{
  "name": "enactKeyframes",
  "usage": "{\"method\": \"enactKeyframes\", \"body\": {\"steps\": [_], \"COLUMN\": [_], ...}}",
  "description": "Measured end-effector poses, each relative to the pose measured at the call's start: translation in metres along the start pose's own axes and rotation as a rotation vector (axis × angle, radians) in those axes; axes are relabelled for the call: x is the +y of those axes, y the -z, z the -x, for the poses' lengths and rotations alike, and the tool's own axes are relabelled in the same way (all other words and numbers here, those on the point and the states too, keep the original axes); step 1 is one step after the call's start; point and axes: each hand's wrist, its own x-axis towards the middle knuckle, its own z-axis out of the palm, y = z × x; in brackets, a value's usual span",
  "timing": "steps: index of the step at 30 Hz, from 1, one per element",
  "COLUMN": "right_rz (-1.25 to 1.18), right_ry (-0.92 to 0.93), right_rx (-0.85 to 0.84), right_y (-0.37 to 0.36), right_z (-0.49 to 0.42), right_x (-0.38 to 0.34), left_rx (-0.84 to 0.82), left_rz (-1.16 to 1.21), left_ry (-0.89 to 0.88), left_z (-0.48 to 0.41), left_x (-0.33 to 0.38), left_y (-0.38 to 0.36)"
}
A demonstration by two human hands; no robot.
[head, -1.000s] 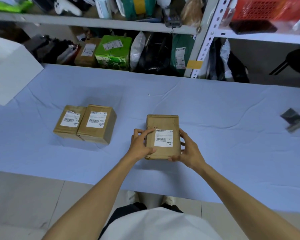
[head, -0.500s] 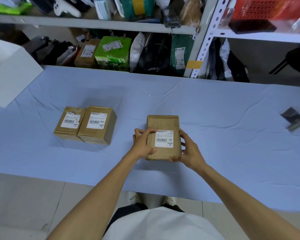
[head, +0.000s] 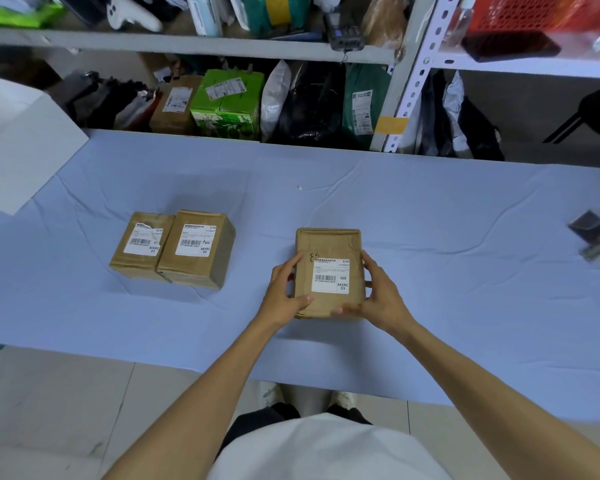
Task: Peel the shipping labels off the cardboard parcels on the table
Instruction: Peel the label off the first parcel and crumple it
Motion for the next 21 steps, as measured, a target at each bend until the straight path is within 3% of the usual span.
{"method": "enactKeyframes", "body": {"steps": [9, 16, 21], "right_rz": [-0.012, -0.01, -0.027], "right_ry": [-0.008, -0.014, -0.018], "right_rx": [0.018, 0.026, 0.027], "right_y": [-0.002, -0.003, -0.002], "right_z": [-0.002, -0.001, -0.002], "right_x": [0.0, 0.002, 0.004], "left_rx": [0.015, 0.28, 0.352], "left_rz": [-0.212, -0.225, -0.239], "left_ry": [0.01, -0.017, -0.035], "left_z": [-0.011, -0.024, -0.035], "left_x": [0.015, 0.028, 0.032], "left_y": [-0.002, -0.024, -0.029]}}
